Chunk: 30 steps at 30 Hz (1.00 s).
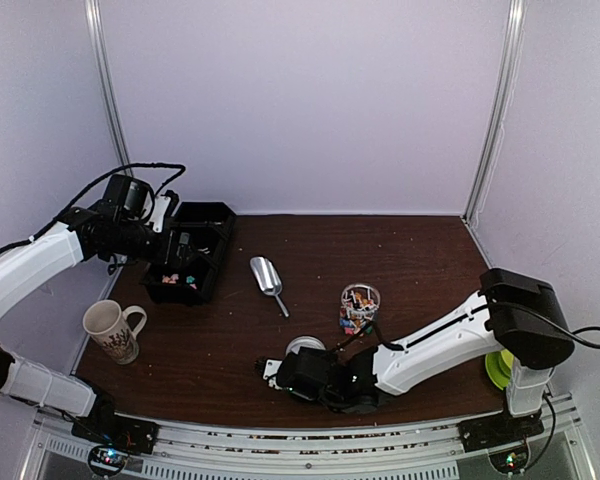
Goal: Pack the candies
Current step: Pick up the box lid from the center of the board.
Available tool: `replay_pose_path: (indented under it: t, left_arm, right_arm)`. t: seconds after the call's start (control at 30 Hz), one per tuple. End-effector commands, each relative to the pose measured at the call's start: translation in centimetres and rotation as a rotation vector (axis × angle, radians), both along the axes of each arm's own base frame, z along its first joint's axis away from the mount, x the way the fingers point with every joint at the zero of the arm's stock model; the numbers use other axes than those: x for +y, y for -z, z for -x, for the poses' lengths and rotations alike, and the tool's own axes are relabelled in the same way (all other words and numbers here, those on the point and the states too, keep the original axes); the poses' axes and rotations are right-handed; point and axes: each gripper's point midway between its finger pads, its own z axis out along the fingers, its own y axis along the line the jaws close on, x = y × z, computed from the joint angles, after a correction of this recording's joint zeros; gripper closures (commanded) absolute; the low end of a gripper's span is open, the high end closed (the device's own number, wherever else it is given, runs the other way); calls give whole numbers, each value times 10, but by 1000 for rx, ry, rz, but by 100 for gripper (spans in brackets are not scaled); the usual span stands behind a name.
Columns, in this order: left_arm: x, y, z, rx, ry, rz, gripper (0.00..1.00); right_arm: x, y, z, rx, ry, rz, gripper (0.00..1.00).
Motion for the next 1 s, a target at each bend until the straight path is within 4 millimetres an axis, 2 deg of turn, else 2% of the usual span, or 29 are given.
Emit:
replay_pose_path:
  t: [0.0,0.23,0.4,0.63,0.77,0.87,0.97]
  left_arm:
    - [2,-4,-6,-20,-18,4,2]
    - [2,-4,-6,-20,-17,4,2]
    - [2,-5,-6,-21,-16,6,2]
    - [2,-5,-6,-22,-16,6,2]
    - [2,-6,-6,-23,-16,6,2]
    - [2,-6,-6,-24,-16,7,2]
    - [2,-6,-6,-24,-14,8,2]
  right_arm:
    - [-4,10,-5,-2,37,20,46]
    - [-7,18,-7,20,42,28,54]
    - [-7,21,-6,40,34,30,64]
    - [-6,26,-5,71,22,31,68]
    - [-6,26,-5,84,19,29,73]
    - [-6,28,-5,93,18,33,83]
    - [-6,27,-4,101,16,31,86]
